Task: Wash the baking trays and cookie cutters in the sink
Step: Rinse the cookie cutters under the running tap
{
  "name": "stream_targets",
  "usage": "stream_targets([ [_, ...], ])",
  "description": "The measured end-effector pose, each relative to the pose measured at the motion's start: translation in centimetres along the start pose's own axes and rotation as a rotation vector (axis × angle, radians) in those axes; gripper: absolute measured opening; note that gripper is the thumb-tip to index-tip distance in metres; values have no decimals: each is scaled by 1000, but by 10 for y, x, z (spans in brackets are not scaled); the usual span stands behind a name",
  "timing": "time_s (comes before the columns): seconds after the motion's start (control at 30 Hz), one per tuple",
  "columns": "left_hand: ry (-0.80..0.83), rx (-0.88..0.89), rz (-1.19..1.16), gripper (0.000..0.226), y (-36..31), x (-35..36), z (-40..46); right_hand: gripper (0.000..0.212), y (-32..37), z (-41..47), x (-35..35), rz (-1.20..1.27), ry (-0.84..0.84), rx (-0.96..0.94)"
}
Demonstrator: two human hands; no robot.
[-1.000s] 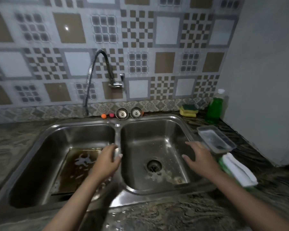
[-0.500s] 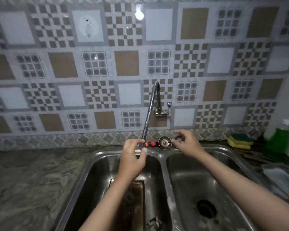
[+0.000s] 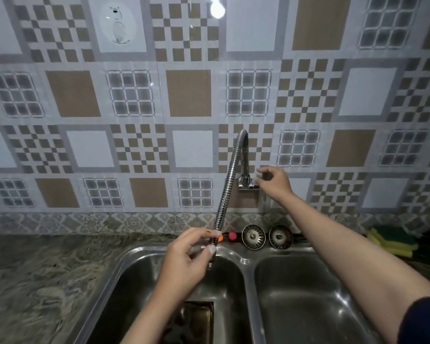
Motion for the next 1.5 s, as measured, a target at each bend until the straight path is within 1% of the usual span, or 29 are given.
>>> stream_targets([
  [0.07, -4, 1, -19, 36, -1, 0, 0, 19, 0, -3, -5, 39, -41, -10],
  [0.13, -7, -6, -33, 36, -2, 0, 0, 16, 0, -11, -10, 53, -47, -46],
  [0.2, -17, -12, -47, 35, -4, 1, -1, 18, -3, -19, -13, 40, -30, -70],
  [0.33, -41, -24, -63, 35, -3, 0, -4, 11, -12, -32, -13, -49, 34, -66],
  [0.47, -42, -32, -52, 36, 0, 1, -4, 20, -18, -44, -7, -103, 55, -71],
  [0.53, -47, -52, -58, 40, 2, 0, -7, 24, -12, -51, -4, -165, 95, -94],
  [0.63, -70, -44, -65, 38, 2, -3, -14, 33, 7, -75, 6, -384, 168, -219],
  [0.67, -86, -56, -77, 37, 4, -5, -20, 34, 14, -93, 13, -407, 185, -279],
  [0.73, -117, -104, -104, 35, 15, -12, -41, 35, 22, -140, 35, -345, 265, -366],
  [0.83, -114, -235, -81, 31, 47, -18, -79, 34, 12, -220, 80, -264, 520, -367],
  [0.9, -63, -342, 14, 30, 76, -18, -104, 32, -6, -271, 113, -287, 737, -320],
  [0.97, 25, -494, 113, 30, 116, -15, -133, 31, -26, -316, 143, -409, 935, -267],
  [1.03, 164, -639, 177, 33, 152, -8, -161, 33, -46, -348, 167, -518, 1065, -197],
  [1.13, 425, -782, 293, 44, 187, 4, -198, 30, -68, -376, 194, -690, 1192, -136],
  [1.2, 560, -862, 361, 50, 202, 8, -217, 29, -72, -388, 205, -783, 1252, -117],
  [1.3, 675, -916, 405, 56, 215, 13, -233, 30, -78, -400, 216, -836, 1288, -66],
  [1.37, 699, -911, 411, 55, 216, 15, -234, 26, -83, -400, 218, -830, 1269, -28],
  [1.5, 671, -917, 403, 49, 220, 13, -231, 27, -87, -396, 214, -792, 1256, 30],
])
Point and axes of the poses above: each hand's wrist, its own z-axis towards the middle knuckle, its own x-axis out of the palm, y = z × x, the point moved 9 cm from there along z, towards the middle knuckle, and after that the axes turned 3 degrees about y, right-handed, at the moved point
